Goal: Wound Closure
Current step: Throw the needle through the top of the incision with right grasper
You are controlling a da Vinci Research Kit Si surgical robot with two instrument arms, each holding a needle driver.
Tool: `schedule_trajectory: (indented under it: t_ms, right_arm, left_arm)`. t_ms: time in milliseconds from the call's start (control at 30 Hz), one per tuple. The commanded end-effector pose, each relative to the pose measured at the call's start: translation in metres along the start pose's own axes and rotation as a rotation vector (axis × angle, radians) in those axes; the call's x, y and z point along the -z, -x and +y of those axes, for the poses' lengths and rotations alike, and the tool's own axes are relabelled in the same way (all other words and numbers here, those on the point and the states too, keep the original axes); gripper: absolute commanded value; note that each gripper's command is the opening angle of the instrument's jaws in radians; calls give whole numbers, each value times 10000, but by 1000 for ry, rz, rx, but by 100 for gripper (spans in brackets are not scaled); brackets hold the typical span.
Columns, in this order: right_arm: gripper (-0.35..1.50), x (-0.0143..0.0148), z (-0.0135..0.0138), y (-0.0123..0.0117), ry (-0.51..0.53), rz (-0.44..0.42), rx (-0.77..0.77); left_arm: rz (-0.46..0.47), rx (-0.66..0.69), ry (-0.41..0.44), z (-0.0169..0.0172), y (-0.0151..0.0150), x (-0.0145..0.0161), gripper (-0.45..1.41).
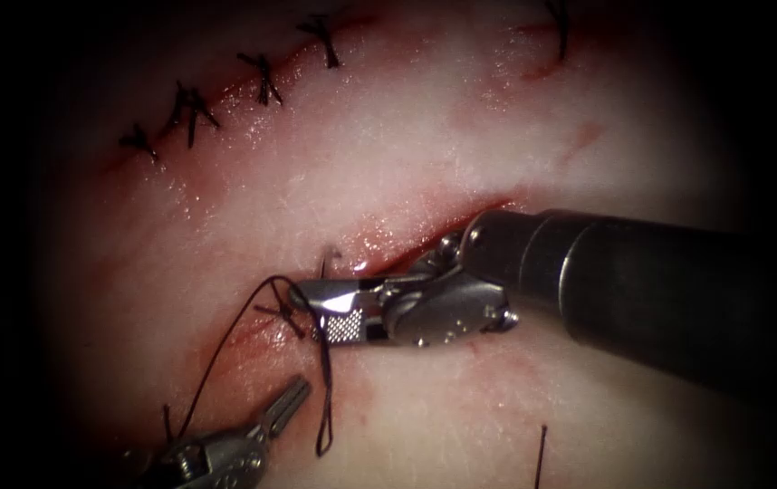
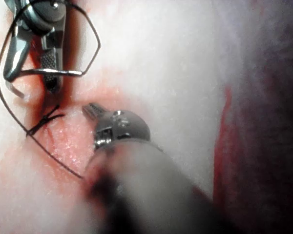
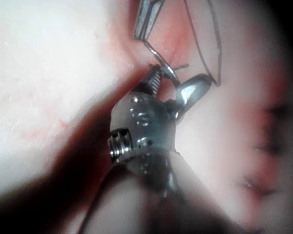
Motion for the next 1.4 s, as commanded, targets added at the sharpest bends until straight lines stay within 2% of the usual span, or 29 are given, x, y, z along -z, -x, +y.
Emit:
schedule_trajectory:
  t_ms: [33,233,367,400,433,467,500,800,867,1033,1133,1167,1400]
  right_arm:
    - [135,-11,0,6,1,2,2]
    - [133,-17,1,8,1,14,20]
    - [123,-18,0,10,2,17,26]
    - [96,-18,0,11,3,27,38]
    - [96,-18,0,11,3,27,38]
    - [-22,-14,0,12,-35,48,40]
    - [-35,-13,2,14,-66,55,51]
    - [-35,-1,1,36,-57,62,22]
    - [-35,-1,-4,37,-57,60,-8]
    - [-35,-1,-8,42,-33,116,-93]
    - [-35,3,-8,51,-4,153,-125]
    - [-35,7,-10,62,32,176,-195]
    - [-35,18,-13,84,67,183,-310]
  left_arm:
    - [2,-1,0,2,1,-7,-30]
    - [2,0,0,3,1,-8,-30]
    - [2,-1,0,3,1,-8,-30]
    - [2,-1,0,2,1,-7,-30]
    - [2,-1,0,2,1,-7,-30]
    - [2,-1,0,2,1,-7,-30]
    - [2,-1,0,2,1,-7,-30]
    - [2,0,1,2,1,-7,-32]
    - [2,0,1,2,0,-8,-32]
    - [0,2,-1,2,-2,-10,-32]
    - [-2,4,-1,2,-5,-11,-32]
    - [-7,8,-1,0,-11,-13,-32]
    - [-11,26,7,-3,-32,-36,-33]
